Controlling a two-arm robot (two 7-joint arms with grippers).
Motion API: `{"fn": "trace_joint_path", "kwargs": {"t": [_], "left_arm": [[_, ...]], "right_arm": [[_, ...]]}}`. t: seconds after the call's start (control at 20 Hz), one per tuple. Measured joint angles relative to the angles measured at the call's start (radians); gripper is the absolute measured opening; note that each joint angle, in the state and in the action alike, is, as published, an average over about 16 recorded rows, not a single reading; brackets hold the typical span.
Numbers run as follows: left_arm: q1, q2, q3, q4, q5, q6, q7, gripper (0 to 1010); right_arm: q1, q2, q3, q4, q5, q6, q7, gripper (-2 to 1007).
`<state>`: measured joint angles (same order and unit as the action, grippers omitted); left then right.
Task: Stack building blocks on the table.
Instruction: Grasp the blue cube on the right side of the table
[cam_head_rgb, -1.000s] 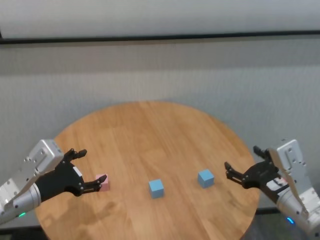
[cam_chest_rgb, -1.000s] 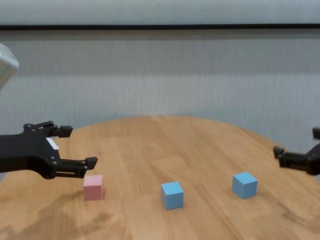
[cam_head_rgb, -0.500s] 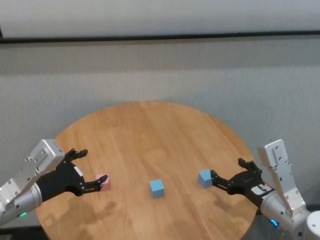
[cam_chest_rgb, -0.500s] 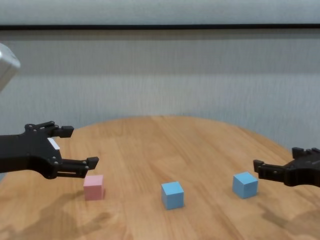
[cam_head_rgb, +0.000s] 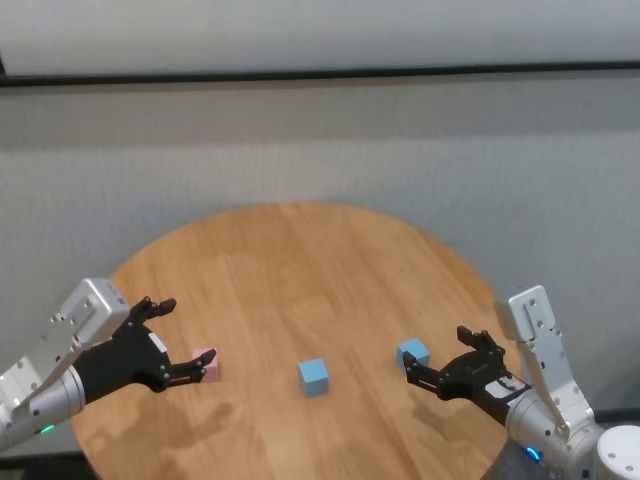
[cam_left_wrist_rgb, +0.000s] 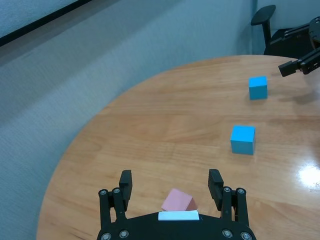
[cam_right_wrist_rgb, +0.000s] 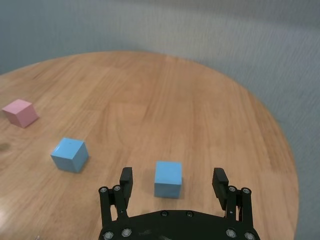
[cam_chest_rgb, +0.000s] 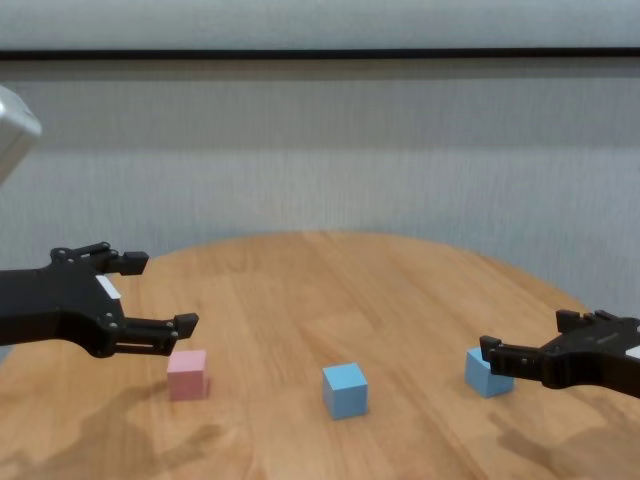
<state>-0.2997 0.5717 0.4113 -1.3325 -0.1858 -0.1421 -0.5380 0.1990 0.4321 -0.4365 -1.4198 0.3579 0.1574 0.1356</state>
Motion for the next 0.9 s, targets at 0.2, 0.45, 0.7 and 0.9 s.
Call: {"fn": "trace_joint_path", "kwargs": {"t": [0.2, 0.45, 0.7, 0.9], "left_arm": [[0.0, 0.0, 0.0, 0.001, 0.0, 0.0, 0.0, 999], [-0.001, -0.001, 0.001, 0.001, 0.0, -0.001, 0.0, 1000], [-0.001, -0.001, 0.001, 0.001, 0.0, -0.001, 0.0, 1000], [-0.001, -0.001, 0.001, 0.002, 0.0, -0.001, 0.0, 1000]], "right_arm": [[0.0, -0.01, 0.001, 0.008, -0.01, 0.009, 0.005, 1005], [0.0, -0.023, 0.007, 0.021, -0.018, 0.018, 0.011, 1005], [0.001, -0.037, 0.015, 0.035, -0.024, 0.025, 0.017, 1005], [0.003, -0.047, 0.02, 0.047, -0.031, 0.027, 0.023, 1005]]}}
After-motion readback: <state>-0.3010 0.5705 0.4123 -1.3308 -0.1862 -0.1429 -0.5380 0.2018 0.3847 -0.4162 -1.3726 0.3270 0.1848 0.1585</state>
